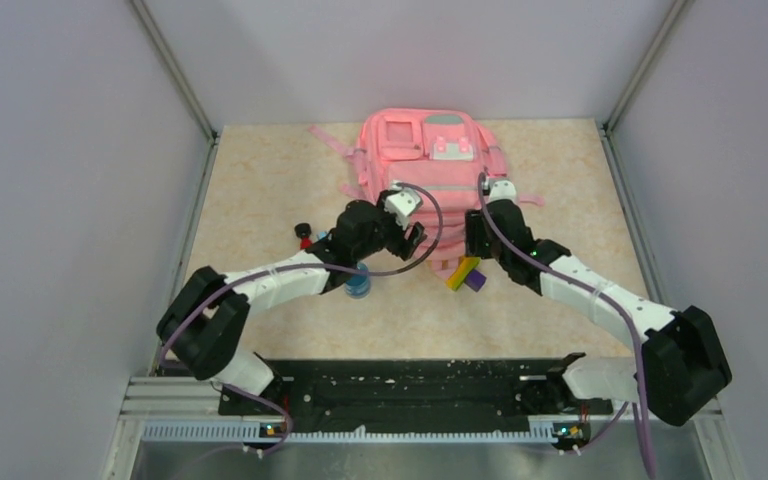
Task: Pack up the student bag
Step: Zip the student bag at the center of the board.
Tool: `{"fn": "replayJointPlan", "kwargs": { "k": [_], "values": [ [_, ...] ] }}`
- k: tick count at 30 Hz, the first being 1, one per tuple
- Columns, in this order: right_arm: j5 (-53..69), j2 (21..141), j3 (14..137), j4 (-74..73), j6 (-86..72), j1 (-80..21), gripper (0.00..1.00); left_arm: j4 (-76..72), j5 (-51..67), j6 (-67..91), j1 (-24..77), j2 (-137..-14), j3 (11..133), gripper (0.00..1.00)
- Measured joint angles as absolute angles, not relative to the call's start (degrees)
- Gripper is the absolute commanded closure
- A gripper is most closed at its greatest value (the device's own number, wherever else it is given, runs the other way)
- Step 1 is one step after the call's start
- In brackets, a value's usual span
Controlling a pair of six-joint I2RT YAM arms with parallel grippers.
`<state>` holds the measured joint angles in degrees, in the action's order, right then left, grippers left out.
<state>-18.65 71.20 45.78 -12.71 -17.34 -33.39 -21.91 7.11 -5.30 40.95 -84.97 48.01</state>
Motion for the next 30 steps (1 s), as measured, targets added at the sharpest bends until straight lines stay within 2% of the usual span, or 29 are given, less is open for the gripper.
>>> {"fn": "replayJointPlan", "kwargs": {
  "k": [7, 11, 14, 18, 26, 28, 30],
  "values": [
    [-17.5, 65.8, 40.1, -13.3, -20.6, -30.8, 0.27, -23.9, 9.8, -8.5, 44.6, -95.2, 51.4, 0.27],
    [-14.5, 65.3, 37.0, -12.5, -22.4, -28.9, 0.24, -25.4, 9.9, -9.5, 45.2, -98.0, 53.7, 0.27],
    [-11.7, 65.3, 35.2, -11.4, -24.2, -27.5, 0.24, -26.1, 9.6, -10.3, 45.2, -99.3, 55.1, 0.28],
    [-6.9, 65.3, 34.0, -8.0, -28.0, -24.3, 0.26, -26.3, 9.1, -10.8, 45.2, -101.6, 57.3, 0.37],
    [1.0, 66.1, 31.7, 1.8, -34.7, -18.9, 0.28, -25.3, 9.5, -10.3, 45.2, -102.5, 57.8, 0.30],
    [2.1, 67.2, 31.7, 3.6, -35.3, -18.9, 0.30, -25.3, 9.9, -10.1, 45.2, -102.7, 57.8, 0.31],
    [2.8, 68.6, 31.8, 5.1, -35.7, -18.9, 0.33, -25.3, 10.3, -9.7, 45.2, -102.9, 57.8, 0.38]
  ]
}}
